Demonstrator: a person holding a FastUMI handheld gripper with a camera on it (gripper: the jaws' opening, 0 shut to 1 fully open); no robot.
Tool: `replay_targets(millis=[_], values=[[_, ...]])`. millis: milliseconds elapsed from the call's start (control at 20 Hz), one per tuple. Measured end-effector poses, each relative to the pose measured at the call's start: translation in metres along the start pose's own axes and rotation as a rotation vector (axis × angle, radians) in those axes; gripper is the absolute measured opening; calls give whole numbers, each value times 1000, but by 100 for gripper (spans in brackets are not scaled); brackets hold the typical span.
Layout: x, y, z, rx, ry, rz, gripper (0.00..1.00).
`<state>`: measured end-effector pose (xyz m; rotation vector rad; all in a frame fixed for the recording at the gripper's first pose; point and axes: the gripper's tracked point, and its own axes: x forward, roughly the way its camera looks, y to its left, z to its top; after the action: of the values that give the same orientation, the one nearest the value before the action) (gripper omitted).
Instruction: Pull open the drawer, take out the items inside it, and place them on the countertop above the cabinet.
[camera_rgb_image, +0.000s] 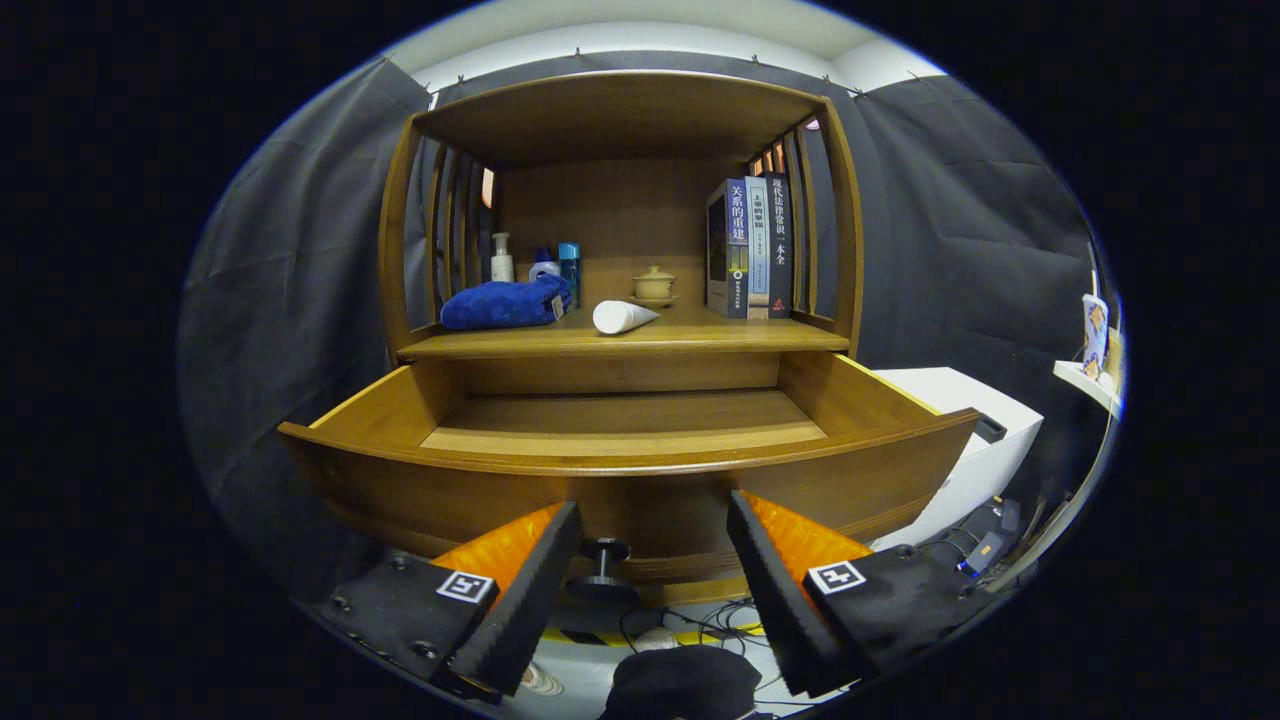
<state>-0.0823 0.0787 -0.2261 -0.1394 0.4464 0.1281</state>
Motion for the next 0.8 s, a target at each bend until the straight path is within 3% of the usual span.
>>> replay_targets(millis=[800], values=[[32, 0, 13, 7, 8, -8, 99]])
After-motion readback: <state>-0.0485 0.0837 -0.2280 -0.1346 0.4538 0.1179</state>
